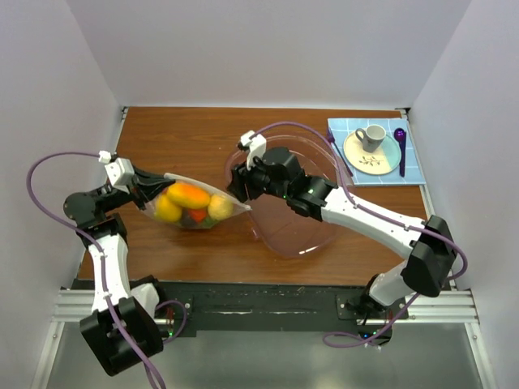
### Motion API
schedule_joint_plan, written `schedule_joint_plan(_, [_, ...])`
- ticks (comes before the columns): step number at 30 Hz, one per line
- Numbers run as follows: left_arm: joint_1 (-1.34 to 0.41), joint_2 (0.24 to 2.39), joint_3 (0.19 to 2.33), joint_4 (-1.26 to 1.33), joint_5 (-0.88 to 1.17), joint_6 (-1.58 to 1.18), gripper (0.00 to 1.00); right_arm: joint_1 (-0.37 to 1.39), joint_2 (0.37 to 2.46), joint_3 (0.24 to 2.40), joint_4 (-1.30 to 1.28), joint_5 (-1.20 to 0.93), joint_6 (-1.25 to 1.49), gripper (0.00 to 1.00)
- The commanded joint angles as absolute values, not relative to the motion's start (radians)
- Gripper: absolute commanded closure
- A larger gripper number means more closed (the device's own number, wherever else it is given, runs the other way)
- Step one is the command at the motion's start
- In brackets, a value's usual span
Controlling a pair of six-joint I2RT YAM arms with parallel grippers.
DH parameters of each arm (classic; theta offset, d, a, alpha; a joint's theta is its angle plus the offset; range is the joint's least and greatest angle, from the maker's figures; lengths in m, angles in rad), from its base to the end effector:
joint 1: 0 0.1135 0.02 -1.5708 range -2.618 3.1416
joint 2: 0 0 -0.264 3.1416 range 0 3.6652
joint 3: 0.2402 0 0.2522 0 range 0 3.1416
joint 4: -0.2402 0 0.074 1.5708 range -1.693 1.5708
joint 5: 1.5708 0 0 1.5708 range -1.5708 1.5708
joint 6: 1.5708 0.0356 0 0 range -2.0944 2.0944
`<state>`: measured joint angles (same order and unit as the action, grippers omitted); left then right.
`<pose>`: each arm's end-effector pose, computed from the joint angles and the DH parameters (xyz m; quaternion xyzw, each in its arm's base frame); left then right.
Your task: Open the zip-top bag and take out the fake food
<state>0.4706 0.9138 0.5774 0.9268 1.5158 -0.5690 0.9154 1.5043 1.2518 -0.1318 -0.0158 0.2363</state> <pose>0.1702 0.0467 0.3406 0.3565 0.5980 -0.3547 0.6241 0.2167 0.2828 0.3327 -0.2803 0.7803 0.3099 0.4653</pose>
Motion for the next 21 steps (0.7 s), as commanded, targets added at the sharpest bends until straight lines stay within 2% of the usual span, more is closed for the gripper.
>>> schedule_joint_plan(1, [0.477, 0.874, 0.577, 0.974, 1.707, -0.627, 1.0, 0.914, 1.531, 1.322, -0.032, -0.02, 0.317, 0.59])
schedule_joint_plan(3, [0.477, 0.87, 0.572, 0.965, 1.707, -0.634, 1.0, 0.916, 1.554, 1.33, -0.003, -0.034, 0.342, 0.69])
schedule_joint_plan(7, [0.477, 0.842, 0.549, 0.959, 1.707, -0.635, 1.0, 0.923, 1.563, 1.33, 0.034, -0.038, 0.373, 0.77])
schedule_joint_plan(14, [0.489, 0.929, 0.61, 1.045, 1.707, -0.646, 1.0, 0.963, 1.54, 1.302, 0.061, 0.061, 0.373, 0.82])
schedule_joint_plan(21, [0.522, 1.169, 0.873, 1.065, 1.704, -0.67, 1.0, 0.963, 1.549, 1.328, 0.054, 0.1, 0.356, 0.82])
